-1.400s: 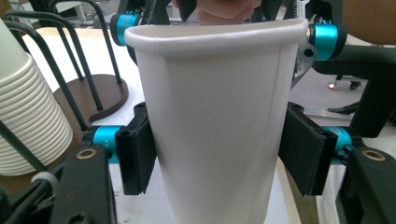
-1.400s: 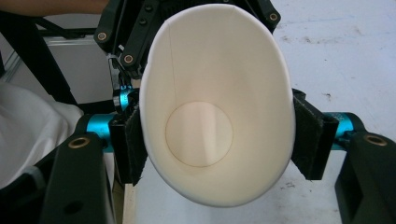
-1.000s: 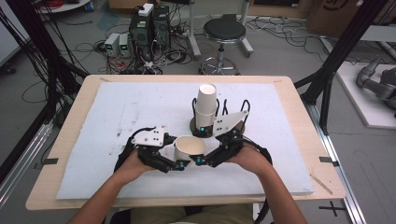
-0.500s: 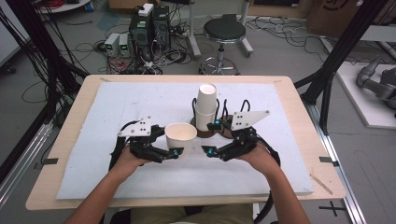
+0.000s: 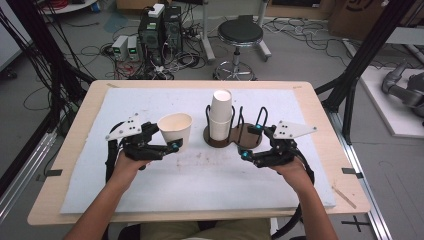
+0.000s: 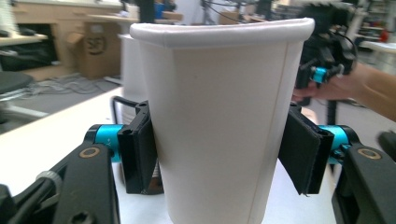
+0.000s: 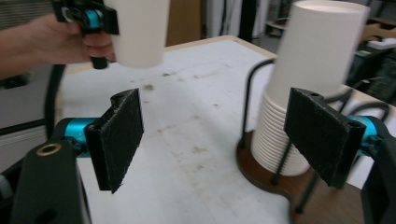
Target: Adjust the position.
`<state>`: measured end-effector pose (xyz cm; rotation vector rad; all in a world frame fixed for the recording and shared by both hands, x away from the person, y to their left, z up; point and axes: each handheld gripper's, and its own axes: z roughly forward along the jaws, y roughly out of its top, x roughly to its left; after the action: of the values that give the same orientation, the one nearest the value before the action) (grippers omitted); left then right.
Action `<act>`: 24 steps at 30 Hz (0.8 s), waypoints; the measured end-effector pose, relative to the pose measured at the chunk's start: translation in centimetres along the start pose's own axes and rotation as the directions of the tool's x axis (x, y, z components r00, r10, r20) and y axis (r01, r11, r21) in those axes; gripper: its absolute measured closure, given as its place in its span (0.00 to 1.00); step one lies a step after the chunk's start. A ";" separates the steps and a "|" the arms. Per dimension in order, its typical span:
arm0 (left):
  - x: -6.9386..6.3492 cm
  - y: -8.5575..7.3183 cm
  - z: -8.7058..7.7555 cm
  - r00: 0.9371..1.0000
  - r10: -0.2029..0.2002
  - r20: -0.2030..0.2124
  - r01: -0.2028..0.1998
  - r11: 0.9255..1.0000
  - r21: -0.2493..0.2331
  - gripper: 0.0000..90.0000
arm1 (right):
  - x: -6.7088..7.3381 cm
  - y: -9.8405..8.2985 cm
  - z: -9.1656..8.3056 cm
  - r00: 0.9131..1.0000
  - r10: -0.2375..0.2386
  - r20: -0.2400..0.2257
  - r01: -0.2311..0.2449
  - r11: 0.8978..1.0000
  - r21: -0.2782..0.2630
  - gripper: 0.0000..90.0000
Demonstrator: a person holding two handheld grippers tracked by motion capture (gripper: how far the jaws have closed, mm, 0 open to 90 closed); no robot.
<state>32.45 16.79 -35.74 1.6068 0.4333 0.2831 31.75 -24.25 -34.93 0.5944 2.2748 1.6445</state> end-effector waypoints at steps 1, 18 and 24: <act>0.1 0.1 -0.2 1.000 0.000 -0.016 0.000 1.000 -0.004 0.40 | -0.1 -0.2 -0.2 1.000 -0.001 0.017 0.001 1.000 0.002 0.23; 1.2 0.5 -1.7 0.994 -0.020 -0.107 0.012 0.997 -0.072 0.39 | -1.2 -2.0 -1.5 0.989 0.042 0.139 -0.045 0.999 0.020 0.23; 1.3 0.4 -2.0 0.992 0.010 -0.123 -0.018 0.998 -0.064 0.39 | -0.9 -2.1 -1.5 0.992 0.037 0.123 -0.041 0.999 0.028 0.23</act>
<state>32.80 19.09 -35.25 1.5345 0.5024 0.4043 31.51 -26.53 -36.47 0.7310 2.2172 1.5478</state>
